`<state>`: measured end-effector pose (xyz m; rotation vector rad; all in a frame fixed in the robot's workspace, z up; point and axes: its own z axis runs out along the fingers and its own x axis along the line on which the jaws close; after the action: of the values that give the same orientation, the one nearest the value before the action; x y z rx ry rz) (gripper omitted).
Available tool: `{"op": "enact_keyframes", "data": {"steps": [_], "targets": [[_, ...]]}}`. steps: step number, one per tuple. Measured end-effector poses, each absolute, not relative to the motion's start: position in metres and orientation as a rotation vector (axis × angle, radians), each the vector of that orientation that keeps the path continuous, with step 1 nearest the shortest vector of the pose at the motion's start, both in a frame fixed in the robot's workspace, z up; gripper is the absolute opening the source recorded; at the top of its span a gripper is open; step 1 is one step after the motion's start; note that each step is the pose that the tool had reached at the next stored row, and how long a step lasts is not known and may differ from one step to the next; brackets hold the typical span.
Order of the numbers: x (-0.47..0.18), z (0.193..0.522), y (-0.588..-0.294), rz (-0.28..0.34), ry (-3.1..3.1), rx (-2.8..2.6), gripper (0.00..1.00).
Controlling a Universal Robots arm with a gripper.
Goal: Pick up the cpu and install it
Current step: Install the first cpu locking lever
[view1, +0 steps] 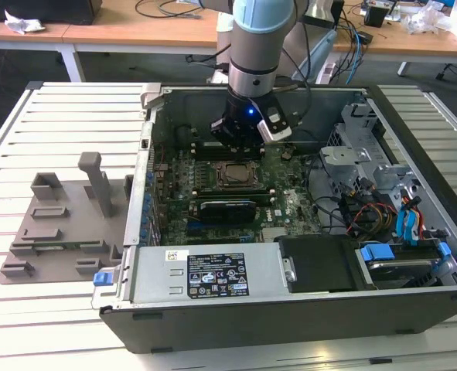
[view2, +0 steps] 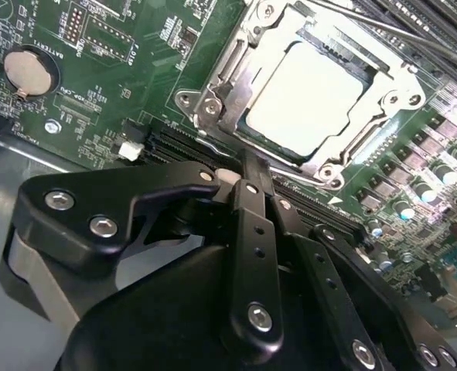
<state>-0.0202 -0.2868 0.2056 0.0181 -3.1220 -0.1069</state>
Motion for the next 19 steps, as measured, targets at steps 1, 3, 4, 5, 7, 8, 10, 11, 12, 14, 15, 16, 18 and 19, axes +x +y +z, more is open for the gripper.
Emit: {"op": "enact_keyframes", "data": {"steps": [1,3,4,5,7,8,10,11,12,14,15,16,18,19], "targets": [[-0.02,0.205,-0.287,-0.107,-3.122,0.018,0.11],[-0.018,0.204,-0.287,-0.105,-3.122,0.018,0.11],[-0.018,0.203,-0.287,-0.105,-3.121,0.018,0.11],[-0.017,0.203,-0.287,-0.104,-3.121,0.018,0.11],[-0.016,0.202,-0.287,-0.105,-3.122,0.018,0.11],[-0.016,0.202,-0.288,-0.106,-3.122,0.018,0.11],[-0.016,0.202,-0.289,-0.106,-3.122,0.018,0.11],[-0.016,0.202,-0.29,-0.107,-3.122,0.018,0.11],[-0.016,0.201,-0.29,-0.107,-3.122,0.018,0.11],[-0.015,0.201,-0.29,-0.105,-3.121,0.018,0.11],[-0.014,0.2,-0.29,-0.105,-3.121,0.018,0.11],[-0.012,0.2,-0.29,-0.108,-3.121,0.018,0.11],[-0.009,0.199,-0.29,-0.12,-3.121,0.019,0.11],[-0.009,0.199,-0.29,-0.122,-3.121,0.018,0.11]]}}
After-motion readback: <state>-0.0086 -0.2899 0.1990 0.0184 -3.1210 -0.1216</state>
